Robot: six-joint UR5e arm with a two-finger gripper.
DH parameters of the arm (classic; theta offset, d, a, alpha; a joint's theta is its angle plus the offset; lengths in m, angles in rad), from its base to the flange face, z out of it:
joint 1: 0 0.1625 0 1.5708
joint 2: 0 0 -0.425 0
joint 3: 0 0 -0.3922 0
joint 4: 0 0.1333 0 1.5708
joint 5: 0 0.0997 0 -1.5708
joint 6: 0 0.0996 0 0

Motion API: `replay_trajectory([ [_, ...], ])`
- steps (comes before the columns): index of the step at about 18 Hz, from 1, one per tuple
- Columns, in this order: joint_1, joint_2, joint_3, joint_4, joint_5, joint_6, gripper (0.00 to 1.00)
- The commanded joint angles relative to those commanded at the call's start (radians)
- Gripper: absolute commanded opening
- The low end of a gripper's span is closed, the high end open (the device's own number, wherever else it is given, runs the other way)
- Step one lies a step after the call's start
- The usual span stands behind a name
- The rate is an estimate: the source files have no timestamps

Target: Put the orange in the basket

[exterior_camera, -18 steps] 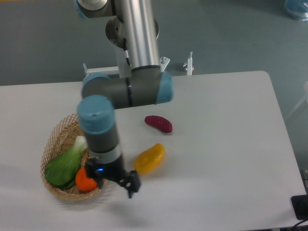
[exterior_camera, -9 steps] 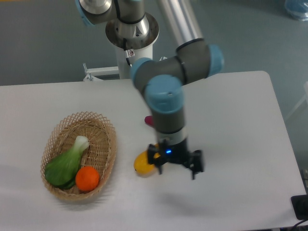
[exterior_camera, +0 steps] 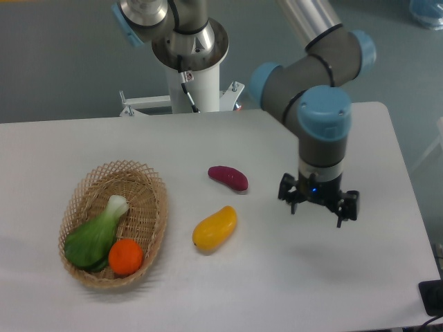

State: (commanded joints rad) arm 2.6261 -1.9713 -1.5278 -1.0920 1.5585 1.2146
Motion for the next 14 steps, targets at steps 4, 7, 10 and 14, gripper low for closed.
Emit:
replay_trajectory([
  [4, -0.001, 0.009, -0.005, -0.002, -0.002, 0.042, 1.00],
  [7, -0.005, 0.009, -0.005, 0.003, -0.002, 0.040, 1.00],
  [10, -0.008, 0.006, -0.006, 0.004, 0.002, 0.040, 1.00],
  [14, -0.008, 0.006, -0.006, 0.006, 0.002, 0.039, 1.00],
])
